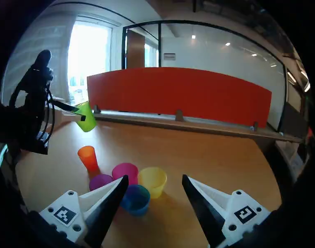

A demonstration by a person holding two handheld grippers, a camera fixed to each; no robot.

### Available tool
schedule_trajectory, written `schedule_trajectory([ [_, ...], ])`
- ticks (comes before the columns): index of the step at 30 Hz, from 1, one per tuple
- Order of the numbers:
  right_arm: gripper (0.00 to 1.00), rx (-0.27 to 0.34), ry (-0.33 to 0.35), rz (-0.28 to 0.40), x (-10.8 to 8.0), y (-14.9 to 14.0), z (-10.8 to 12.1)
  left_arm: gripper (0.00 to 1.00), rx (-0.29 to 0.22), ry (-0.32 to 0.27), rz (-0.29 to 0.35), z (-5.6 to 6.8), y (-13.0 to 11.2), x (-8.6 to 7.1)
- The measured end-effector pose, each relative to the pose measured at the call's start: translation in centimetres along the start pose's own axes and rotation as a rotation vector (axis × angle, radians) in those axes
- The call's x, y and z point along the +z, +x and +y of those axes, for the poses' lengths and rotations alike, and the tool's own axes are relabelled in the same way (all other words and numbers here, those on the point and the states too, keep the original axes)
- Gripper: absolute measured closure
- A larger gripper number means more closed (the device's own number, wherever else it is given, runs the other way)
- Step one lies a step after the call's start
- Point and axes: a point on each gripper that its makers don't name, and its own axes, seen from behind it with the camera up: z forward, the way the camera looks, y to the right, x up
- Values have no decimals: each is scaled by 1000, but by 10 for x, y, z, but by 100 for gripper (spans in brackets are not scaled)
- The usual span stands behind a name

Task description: Pour water

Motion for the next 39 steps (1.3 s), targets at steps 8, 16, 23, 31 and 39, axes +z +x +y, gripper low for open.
schedule_trajectory([
  [8,0,-15,16,-13,1,-5,-7,13,-14,25,30,0,11,-21],
  [16,0,-27,30,-28,3,-12,-12,13,-13,46,51,4,16,-42],
  [23,0,-37,43,-37,3,-16,-17,13,-33,77,74,5,14,-58],
  [31,0,-49,56,-51,3,-22,-20,13,-74,80,99,11,10,-75],
  [39,0,-68,74,-66,4,-29,-26,13,-79,88,103,16,5,-92],
])
